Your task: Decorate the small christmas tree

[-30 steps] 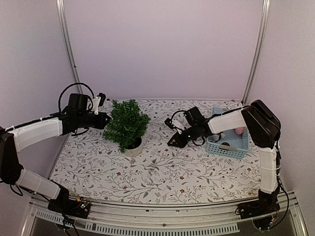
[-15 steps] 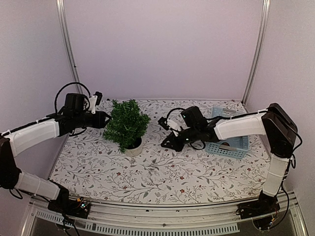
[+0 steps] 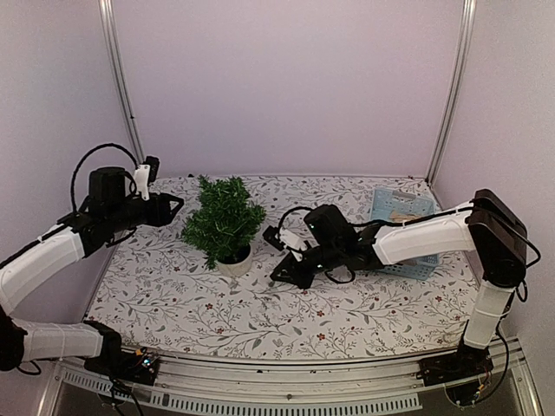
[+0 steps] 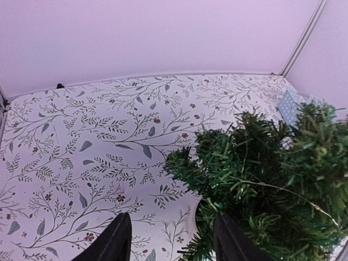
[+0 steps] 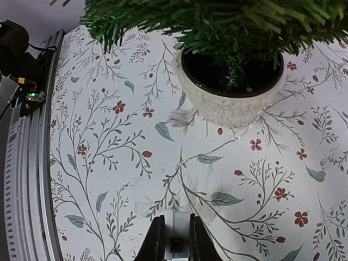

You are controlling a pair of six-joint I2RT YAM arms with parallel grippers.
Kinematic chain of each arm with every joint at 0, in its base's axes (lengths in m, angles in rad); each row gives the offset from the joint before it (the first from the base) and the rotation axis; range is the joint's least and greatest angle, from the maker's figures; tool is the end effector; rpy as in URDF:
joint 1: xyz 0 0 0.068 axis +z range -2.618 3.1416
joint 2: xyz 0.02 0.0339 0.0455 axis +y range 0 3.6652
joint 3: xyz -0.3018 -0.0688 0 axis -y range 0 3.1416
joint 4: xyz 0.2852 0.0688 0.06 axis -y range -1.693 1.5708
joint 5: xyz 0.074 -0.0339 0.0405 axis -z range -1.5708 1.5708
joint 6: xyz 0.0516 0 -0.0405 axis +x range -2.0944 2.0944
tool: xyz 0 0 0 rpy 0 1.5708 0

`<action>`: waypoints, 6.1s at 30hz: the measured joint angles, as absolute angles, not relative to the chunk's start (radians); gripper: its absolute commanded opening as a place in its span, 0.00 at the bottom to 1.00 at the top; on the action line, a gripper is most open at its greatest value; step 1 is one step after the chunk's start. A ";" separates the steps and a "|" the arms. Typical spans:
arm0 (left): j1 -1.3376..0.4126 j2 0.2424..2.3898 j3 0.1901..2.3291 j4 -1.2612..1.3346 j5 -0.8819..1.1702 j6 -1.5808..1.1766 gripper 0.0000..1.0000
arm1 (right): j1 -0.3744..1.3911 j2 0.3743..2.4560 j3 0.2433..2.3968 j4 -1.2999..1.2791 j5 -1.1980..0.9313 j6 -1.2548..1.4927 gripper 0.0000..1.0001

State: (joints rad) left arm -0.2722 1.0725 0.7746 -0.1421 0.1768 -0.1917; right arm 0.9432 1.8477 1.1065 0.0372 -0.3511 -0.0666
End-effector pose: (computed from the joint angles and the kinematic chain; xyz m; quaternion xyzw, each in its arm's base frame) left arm 0.2662 -0.0837 0.2991 0.0811 0.8385 -0.1952 0.5022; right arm 0.2480 0.3720 0.1762 -0.4964 0.7466 0.3190 0.3071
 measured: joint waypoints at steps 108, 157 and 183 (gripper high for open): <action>-0.270 0.967 0.654 -0.064 0.232 -0.187 0.48 | 1.002 2.173 1.238 0.643 0.027 0.760 0.24; -0.254 0.984 0.638 -0.042 0.255 -0.191 0.49 | 1.015 2.171 1.135 0.779 -0.037 0.736 0.38; -0.131 1.007 0.556 0.056 0.295 -0.467 0.55 | 0.753 1.501 0.706 0.567 -0.016 0.479 0.63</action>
State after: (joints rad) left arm -0.1307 1.0069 0.5564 0.0563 0.2955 -0.4675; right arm 0.7528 1.5005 0.7059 0.5667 -0.0162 0.4789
